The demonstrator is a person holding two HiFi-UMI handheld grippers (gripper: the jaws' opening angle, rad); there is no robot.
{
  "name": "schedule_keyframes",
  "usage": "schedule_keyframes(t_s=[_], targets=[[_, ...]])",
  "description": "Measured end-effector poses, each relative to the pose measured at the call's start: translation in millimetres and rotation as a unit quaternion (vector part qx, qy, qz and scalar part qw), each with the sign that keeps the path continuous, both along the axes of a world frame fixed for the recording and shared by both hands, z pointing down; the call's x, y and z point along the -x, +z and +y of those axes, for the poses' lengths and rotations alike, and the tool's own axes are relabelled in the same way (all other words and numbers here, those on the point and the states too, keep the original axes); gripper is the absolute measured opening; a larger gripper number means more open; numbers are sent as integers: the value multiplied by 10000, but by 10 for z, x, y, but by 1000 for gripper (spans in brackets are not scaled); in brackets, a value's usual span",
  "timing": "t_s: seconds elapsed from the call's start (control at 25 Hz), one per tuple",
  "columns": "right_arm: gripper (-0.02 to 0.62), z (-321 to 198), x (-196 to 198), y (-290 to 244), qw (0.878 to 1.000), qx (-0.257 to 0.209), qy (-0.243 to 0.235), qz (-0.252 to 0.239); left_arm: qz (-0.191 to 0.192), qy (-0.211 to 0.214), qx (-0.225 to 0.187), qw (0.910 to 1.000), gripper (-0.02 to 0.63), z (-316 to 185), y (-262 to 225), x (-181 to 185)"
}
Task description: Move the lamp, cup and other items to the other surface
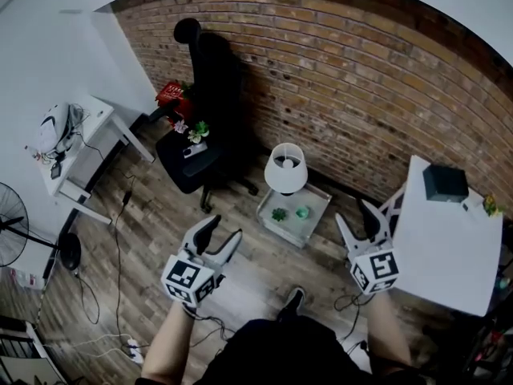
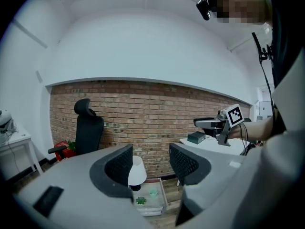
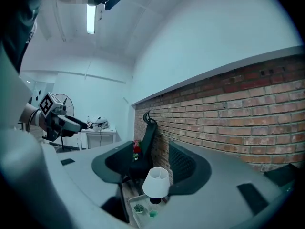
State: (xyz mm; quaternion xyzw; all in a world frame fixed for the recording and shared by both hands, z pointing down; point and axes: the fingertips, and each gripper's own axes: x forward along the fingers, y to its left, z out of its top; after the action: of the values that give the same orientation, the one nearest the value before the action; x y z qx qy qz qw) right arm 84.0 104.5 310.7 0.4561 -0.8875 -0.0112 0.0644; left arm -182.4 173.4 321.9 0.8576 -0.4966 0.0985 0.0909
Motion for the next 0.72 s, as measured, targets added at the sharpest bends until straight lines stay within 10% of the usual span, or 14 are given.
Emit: schedule_keyframes(t_s=[0.72], targets=[[235,-1278,-104,550,9975,523,-247,417,-650,887,381,9932,239,-1507,639,-280]])
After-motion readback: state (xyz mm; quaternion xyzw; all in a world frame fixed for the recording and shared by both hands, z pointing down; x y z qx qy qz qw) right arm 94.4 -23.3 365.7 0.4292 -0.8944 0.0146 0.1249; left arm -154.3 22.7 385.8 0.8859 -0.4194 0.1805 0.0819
